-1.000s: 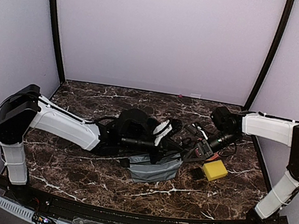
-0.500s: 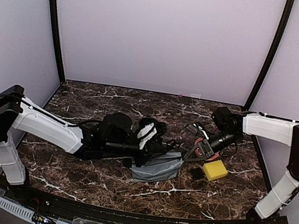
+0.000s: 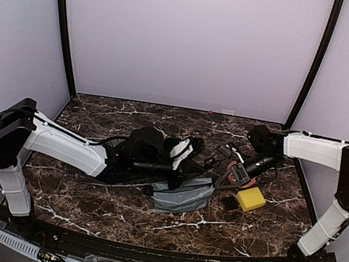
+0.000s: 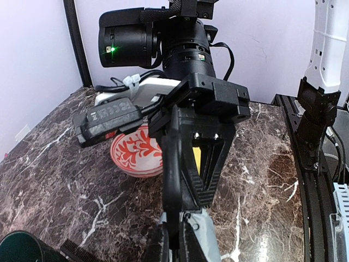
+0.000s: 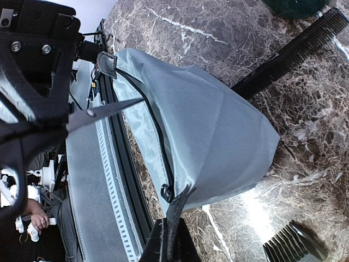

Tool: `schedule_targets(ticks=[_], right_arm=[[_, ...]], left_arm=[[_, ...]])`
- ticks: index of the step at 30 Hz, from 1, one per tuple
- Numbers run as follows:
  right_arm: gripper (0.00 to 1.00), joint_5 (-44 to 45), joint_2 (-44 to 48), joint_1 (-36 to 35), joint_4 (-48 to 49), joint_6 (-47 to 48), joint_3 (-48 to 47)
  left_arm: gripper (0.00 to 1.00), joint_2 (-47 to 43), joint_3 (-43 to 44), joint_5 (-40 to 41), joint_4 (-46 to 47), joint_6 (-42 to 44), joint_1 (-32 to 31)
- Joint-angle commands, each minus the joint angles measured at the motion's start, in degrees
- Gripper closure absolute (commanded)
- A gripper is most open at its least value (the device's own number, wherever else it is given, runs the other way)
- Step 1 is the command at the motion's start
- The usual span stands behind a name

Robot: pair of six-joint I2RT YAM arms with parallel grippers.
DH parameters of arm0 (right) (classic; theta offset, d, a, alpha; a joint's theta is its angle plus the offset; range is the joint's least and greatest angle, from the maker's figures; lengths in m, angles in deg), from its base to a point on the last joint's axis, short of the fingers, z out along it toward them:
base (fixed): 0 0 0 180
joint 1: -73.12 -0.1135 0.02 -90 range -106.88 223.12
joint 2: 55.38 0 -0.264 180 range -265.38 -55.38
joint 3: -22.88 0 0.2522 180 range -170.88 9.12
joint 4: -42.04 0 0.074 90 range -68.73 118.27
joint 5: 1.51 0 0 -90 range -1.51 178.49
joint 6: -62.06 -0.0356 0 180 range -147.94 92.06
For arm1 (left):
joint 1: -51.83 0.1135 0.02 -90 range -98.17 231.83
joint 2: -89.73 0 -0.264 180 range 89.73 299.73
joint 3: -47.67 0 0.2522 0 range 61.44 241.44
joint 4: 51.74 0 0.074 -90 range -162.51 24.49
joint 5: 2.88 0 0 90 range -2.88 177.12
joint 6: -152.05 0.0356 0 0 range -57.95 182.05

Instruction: Sort the hair-cutting tools

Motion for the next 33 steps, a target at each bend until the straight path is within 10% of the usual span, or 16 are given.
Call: schedule_targets(ticks=[1, 33], right_arm=[[1.0, -1.06, 1.92, 0.49, -0.05, 0.58, 0.39], [1.0, -0.52, 2.84, 1.54, 0.64, 0.24, 0.75]], left_arm=[[1.0, 2.76, 4.24, -2.54, 2.62, 1.09, -0.18], [1.0, -4.71, -4.79, 0.54, -12.59, 0.19, -0.27]])
